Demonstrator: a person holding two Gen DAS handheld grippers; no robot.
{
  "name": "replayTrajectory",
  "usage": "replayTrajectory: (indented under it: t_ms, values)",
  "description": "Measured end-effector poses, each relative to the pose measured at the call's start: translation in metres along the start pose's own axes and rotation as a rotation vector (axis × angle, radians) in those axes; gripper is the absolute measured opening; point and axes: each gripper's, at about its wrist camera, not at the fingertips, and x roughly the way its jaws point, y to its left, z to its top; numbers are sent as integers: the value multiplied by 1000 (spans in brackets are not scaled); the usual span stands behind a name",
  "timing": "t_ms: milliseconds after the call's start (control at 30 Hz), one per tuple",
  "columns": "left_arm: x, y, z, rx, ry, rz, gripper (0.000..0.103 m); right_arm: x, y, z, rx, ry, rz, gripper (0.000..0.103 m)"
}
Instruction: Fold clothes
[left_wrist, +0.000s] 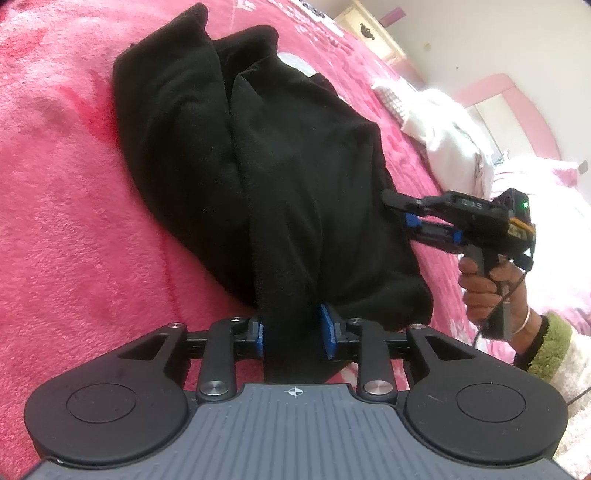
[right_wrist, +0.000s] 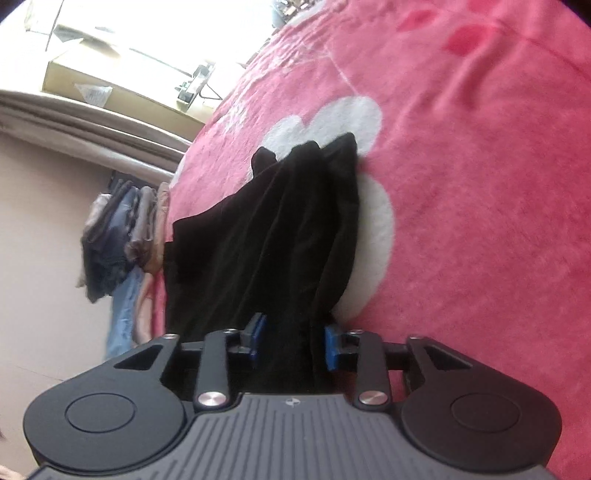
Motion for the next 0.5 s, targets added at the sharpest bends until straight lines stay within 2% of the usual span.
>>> replayTrajectory:
  t_ms: [133,233,400,500]
  values:
    - [-1,-4,3,-7,1,-7,32,3,19,-1,-109,-32,-83,9]
    - [-5,-8,4,-8,1,-36,35,-14,39,2,-225,-75,-124,8]
    - [-7,-16,8,24,17,-82,37,-39,19,31,-246,-104,-242,8]
    - [-2,-18,9,36,30,-81,37,-55,6,49,-256,-120,-314,8]
